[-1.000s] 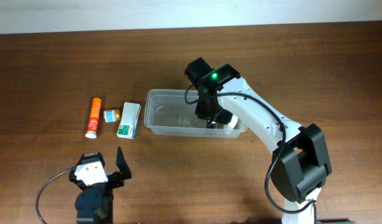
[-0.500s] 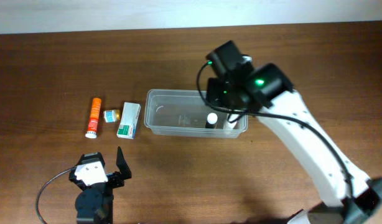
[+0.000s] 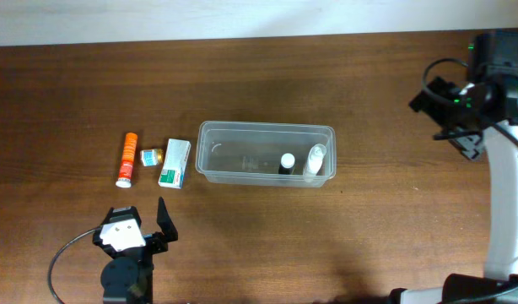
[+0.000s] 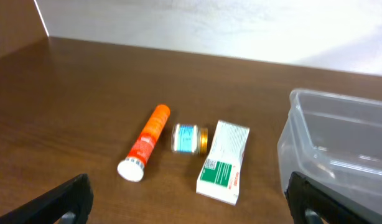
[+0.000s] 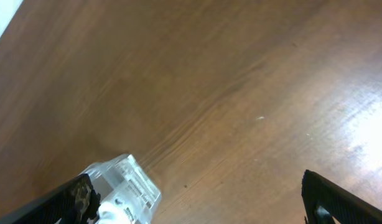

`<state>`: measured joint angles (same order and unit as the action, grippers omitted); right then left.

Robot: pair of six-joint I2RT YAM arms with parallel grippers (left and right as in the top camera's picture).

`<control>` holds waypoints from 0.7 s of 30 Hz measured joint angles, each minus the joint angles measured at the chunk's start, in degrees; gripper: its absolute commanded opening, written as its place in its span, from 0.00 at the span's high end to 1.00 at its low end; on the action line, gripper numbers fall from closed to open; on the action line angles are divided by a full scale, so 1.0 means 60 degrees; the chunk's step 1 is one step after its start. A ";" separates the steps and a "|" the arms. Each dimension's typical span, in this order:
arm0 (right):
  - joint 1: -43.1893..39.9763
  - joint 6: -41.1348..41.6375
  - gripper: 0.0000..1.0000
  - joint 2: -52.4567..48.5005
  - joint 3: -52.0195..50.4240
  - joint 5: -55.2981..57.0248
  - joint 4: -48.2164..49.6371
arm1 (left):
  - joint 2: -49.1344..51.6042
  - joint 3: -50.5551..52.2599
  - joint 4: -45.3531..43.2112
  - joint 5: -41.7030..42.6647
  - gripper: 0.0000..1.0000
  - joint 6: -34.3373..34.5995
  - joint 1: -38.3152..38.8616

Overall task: Pack container
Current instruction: 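Lift right gripper out and retract it to the right, then reach left gripper to the orange tube and grasp it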

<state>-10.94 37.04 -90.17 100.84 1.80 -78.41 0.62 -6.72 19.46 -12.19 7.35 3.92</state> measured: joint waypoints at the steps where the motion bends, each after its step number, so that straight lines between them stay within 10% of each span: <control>1: -0.0193 0.0000 0.01 0.0000 0.0000 -0.0047 -0.0164 | 0.0000 0.0000 -0.0044 0.0000 0.00 0.0000 0.0000; 13: -0.0379 -0.0004 0.01 0.0000 0.0000 -0.0266 -0.0459 | 0.1257 -0.1253 0.0226 0.0412 0.00 -0.0004 0.0000; 21: -0.0390 0.0000 0.01 0.0004 0.0000 -0.0321 -0.0466 | 0.8801 -0.8145 0.3639 -0.0321 0.00 -0.0339 -0.0426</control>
<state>-13.28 37.04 -90.15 100.84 -0.12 -81.21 53.43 -55.59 41.30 -14.11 5.32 1.37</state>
